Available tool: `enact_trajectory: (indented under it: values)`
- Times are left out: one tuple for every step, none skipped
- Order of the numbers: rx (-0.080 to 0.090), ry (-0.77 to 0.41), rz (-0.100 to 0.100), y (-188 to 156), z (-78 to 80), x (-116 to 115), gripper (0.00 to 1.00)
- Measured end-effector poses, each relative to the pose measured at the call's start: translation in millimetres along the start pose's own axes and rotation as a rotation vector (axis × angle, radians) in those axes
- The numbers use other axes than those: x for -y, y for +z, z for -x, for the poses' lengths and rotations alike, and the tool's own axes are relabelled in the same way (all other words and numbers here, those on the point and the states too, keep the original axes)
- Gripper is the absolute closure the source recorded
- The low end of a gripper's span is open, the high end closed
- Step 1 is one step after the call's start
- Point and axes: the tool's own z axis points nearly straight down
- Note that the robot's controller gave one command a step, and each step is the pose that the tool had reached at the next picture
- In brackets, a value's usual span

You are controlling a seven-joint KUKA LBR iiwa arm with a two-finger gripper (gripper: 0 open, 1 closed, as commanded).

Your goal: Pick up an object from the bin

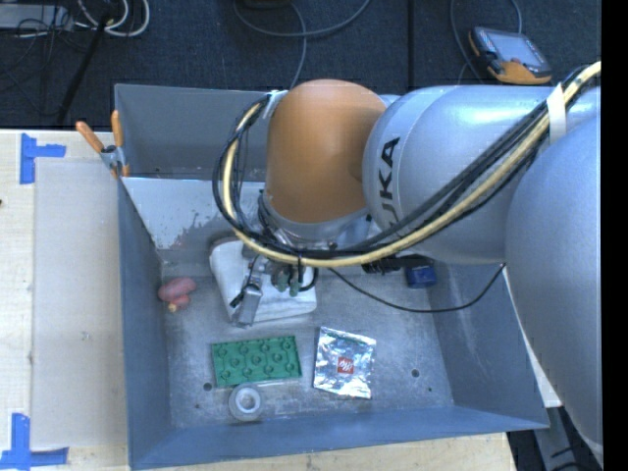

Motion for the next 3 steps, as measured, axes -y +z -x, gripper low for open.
enact_trajectory:
  values:
    - [-0.005,0.218,-0.004,121.0,-35.9,48.5,0.00]
    - [-0.002,-0.119,-0.001,145.2,-50.2,26.0,0.00]
    - [0.001,-0.114,0.002,144.1,-49.0,25.6,1.00]
